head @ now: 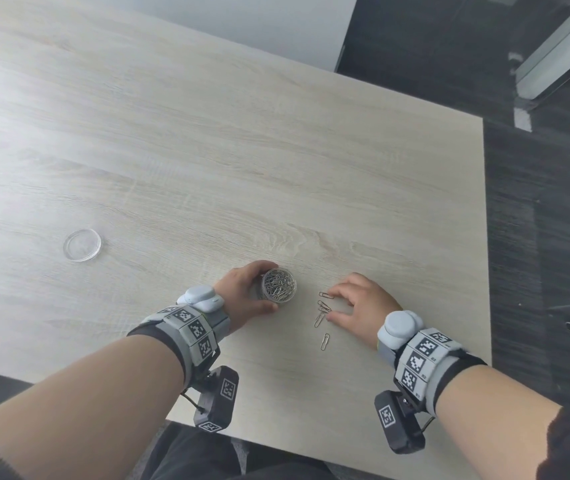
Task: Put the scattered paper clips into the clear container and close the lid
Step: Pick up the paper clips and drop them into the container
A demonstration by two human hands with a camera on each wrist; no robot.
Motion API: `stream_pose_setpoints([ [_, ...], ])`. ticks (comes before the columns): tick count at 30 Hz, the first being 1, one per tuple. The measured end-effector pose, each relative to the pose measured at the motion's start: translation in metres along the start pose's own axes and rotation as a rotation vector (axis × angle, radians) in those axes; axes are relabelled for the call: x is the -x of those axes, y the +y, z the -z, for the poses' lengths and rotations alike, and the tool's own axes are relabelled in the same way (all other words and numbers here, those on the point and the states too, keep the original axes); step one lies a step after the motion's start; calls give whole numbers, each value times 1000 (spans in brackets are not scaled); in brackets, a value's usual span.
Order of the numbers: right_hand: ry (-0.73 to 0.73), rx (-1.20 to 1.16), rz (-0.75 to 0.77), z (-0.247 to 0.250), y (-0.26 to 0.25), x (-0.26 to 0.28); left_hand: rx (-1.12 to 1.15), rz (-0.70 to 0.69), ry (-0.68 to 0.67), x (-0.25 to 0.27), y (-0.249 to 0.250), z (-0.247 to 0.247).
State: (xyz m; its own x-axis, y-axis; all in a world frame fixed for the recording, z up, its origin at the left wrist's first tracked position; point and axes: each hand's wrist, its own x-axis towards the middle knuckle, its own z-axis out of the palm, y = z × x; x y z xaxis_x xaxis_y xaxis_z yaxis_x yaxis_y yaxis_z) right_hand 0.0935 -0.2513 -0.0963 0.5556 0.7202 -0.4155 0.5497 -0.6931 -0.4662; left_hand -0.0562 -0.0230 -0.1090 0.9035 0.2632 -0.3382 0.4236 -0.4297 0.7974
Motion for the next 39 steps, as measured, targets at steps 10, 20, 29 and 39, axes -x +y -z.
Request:
stream_pose_setpoints([
  [10, 30, 87, 93, -6, -15, -8, -13, -1, -5, -3, -6, -1],
  [20, -76, 96, 178, -6, -11, -4, 2, 1, -7, -3, -8, -2],
  [29, -86, 118, 281, -10, -1, 18, -2, 2, -4, -2, -8, -3],
  [39, -103, 179, 249, -15, -13, 12, 3, 18, -10, -4, -11, -4],
])
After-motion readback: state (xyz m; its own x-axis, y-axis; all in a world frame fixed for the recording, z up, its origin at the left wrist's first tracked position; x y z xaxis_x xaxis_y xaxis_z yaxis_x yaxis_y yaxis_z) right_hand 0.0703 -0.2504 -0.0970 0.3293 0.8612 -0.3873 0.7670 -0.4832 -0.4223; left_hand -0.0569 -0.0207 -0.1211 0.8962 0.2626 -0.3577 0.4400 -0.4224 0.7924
